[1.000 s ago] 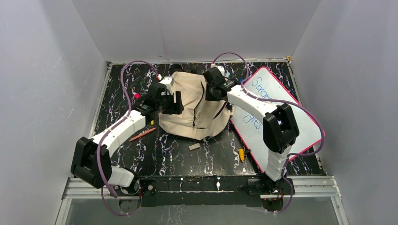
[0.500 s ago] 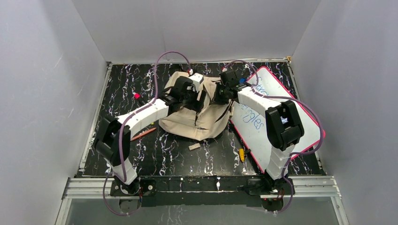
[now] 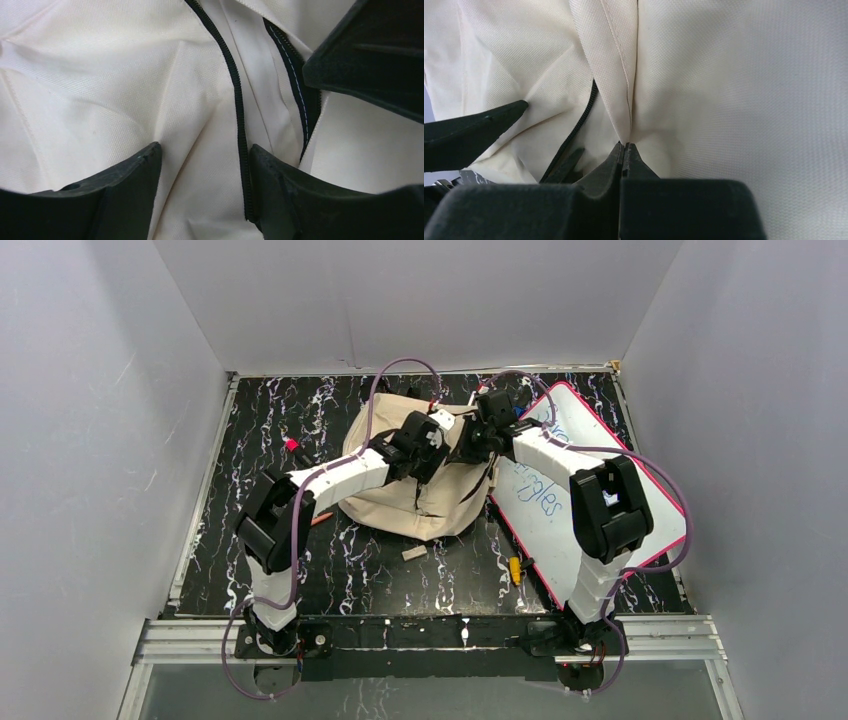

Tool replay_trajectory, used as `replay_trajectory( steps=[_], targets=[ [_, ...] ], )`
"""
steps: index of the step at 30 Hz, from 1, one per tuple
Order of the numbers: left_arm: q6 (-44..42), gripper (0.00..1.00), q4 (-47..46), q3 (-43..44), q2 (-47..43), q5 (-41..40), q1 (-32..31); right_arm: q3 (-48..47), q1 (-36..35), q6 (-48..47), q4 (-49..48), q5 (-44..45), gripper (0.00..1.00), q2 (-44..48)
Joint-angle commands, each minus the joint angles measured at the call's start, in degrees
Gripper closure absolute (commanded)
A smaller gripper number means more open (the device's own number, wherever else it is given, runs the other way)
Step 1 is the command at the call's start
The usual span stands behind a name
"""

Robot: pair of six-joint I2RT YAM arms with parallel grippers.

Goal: Pack the student bag
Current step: Adjust the student bag at the center of the board.

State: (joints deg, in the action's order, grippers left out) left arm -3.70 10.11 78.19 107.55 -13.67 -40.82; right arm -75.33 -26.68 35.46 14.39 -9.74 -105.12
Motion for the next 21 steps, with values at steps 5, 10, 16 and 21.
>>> replay_trajectory(
  steps=[5, 10, 16, 21],
  targets=[
    [-3.7, 0.52, -0.8, 2.8, 0.5, -17.7, -0.8, 1.6, 0.7, -0.2, -0.9, -2.3, 1.0, 3.7],
    [-3.5, 0.63, -4.8, 0.6, -1.8, -22.6, -0.8, 2.4, 0.7, -0.8, -0.7, -2.6, 1.0, 4.3],
    [-3.2, 0.76, -7.4, -2.7, -5.1, -25.8, -0.8, 2.9, 0.7, -1.4, 0.0, -2.3, 1.0, 4.8],
    [-0.5, 0.89, -9.8, -7.2, -9.4, -25.2, -0.8, 3.0, 0.7, -1.7, 0.5, -2.1, 1.0, 5.4]
  ],
)
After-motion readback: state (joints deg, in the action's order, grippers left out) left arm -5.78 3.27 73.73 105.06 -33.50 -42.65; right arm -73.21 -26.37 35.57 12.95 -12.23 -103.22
